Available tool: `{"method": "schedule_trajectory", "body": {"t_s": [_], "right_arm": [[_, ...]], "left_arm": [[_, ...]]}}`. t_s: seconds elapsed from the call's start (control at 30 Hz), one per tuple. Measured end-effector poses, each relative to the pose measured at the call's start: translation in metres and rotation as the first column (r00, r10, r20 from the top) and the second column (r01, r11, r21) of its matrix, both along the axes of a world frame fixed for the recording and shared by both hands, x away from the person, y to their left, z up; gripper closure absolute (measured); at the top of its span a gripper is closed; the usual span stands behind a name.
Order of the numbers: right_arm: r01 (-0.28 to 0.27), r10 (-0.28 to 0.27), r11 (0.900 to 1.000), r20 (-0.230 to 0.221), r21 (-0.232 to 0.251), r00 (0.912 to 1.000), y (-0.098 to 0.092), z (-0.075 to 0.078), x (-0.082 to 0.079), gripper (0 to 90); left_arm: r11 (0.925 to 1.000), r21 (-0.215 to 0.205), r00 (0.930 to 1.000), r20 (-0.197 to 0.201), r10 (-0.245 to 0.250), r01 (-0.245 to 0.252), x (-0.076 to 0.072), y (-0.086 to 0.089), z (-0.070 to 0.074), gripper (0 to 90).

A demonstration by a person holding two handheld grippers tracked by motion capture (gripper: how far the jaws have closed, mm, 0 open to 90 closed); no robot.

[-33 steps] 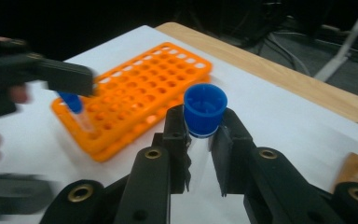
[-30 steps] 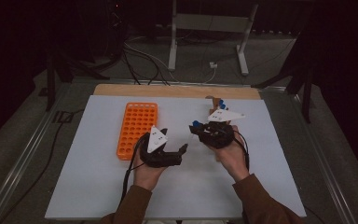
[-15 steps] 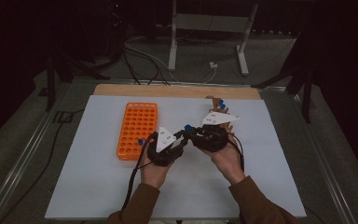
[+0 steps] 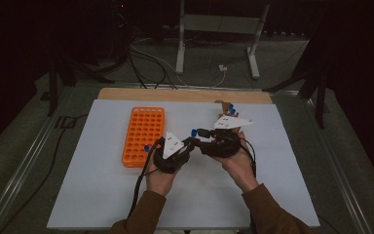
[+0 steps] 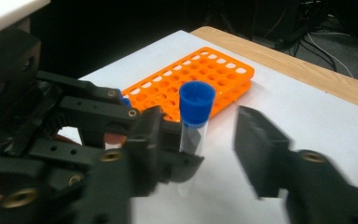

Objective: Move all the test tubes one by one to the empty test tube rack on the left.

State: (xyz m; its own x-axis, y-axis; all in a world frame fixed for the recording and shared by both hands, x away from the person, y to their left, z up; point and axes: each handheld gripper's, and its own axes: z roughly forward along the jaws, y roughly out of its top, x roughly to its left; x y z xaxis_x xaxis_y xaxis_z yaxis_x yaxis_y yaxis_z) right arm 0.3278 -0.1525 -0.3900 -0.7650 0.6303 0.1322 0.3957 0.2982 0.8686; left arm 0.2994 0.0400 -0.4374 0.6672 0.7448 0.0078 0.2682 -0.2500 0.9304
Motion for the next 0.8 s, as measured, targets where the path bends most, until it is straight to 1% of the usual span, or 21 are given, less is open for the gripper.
{"method": "schedule_trajectory", "body": {"t_s": [0.03, 0.17, 0.27, 0.33, 0.37, 0.47, 0.57, 0.73, 0.8], "right_arm": [[0.001, -0.001, 1.0, 0.0, 0.004, 1.0, -0.001, 0.0, 0.0, 45.5], [0.015, -0.015, 1.0, 0.026, 0.007, 0.9995, -0.005, 0.001, -0.001, 31.8], [0.035, -0.036, 0.999, 0.042, 0.005, 0.9985, -0.009, 0.002, -0.002, 21.0], [0.047, -0.047, 0.999, 0.049, 0.0, 0.9977, -0.011, 0.001, -0.003, 15.1], [0.052, -0.052, 0.999, 0.053, -0.004, 0.9972, -0.013, 0.001, -0.003, 14.8], [0.063, -0.062, 0.998, 0.061, -0.018, 0.9962, -0.018, -0.001, -0.003, 6.7], [0.088, -0.085, 0.995, 0.079, -0.041, 0.9932, -0.023, -0.004, -0.002, 3.2], [0.132, -0.128, 0.99, 0.092, -0.045, 0.9875, -0.034, -0.009, -0.001, 0.0], [0.15, -0.145, 0.988, 0.096, -0.044, 0.9848, -0.039, -0.011, -0.001, 0.0]], "left_arm": [[1.0, -0.002, 1.0, -0.003, 0.006, -0.006, 0.001, 0.001, 0.0, 78.4], [0.9998, -0.012, 0.9999, -0.009, 0.015, -0.015, 0.001, 0.005, 0.002, 78.6], [0.9995, -0.025, 0.9998, -0.008, 0.017, -0.017, 0.001, 0.009, 0.004, 78.5], [0.9993, -0.033, 0.9998, -0.013, 0.015, -0.016, -0.001, 0.013, 0.005, 78.5], [0.9992, -0.037, 0.9998, -0.014, 0.015, -0.016, -0.001, 0.015, 0.006, 78.6], [0.9987, -0.052, 0.9998, -0.021, 0.0, -0.001, -0.004, 0.022, 0.008, 78.5], [0.9987, -0.05, 0.9998, -0.018, -0.011, 0.01, -0.008, 0.031, 0.01, 78.5], [0.9981, -0.062, 0.9999, -0.017, -0.004, 0.003, -0.013, 0.05, 0.011, 78.5], [0.9971, -0.075, 0.9996, -0.026, -0.008, 0.006, -0.014, 0.059, 0.01, 78.5]]}}
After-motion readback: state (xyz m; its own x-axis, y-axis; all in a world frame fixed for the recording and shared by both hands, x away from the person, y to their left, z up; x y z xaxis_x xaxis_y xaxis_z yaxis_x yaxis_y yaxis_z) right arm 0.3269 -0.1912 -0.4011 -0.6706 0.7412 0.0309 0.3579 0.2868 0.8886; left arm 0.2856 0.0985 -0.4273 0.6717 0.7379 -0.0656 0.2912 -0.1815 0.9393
